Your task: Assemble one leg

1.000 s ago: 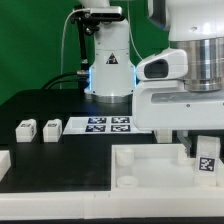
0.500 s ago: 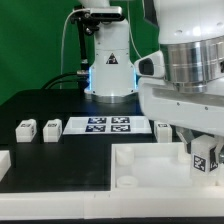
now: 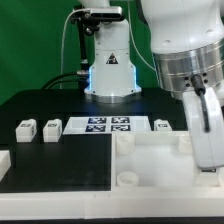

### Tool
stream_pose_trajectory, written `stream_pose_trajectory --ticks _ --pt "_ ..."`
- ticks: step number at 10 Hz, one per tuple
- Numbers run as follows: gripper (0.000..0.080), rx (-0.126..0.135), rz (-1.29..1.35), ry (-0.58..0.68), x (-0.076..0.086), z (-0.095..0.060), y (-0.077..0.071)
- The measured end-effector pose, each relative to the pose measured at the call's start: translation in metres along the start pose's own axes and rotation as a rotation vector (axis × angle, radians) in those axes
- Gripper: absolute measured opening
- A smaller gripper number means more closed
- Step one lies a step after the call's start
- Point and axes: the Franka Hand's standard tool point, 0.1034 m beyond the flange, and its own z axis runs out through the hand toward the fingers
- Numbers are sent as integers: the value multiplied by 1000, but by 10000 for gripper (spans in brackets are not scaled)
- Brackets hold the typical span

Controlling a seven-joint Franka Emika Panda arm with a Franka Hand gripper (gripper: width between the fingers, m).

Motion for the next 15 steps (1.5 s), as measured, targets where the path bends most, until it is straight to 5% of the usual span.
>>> stream_pose_trajectory --ticks 4,6,7,9,13,15 --pt "297 6 259 20 0 -3 0" --pt "369 2 225 22 0 0 2" --pt "551 2 225 22 0 0 1" --pt "629 1 216 23 -1 0 2" --pt "649 -1 155 5 -24 -27 10" --pt "649 -3 156 8 -22 -24 10"
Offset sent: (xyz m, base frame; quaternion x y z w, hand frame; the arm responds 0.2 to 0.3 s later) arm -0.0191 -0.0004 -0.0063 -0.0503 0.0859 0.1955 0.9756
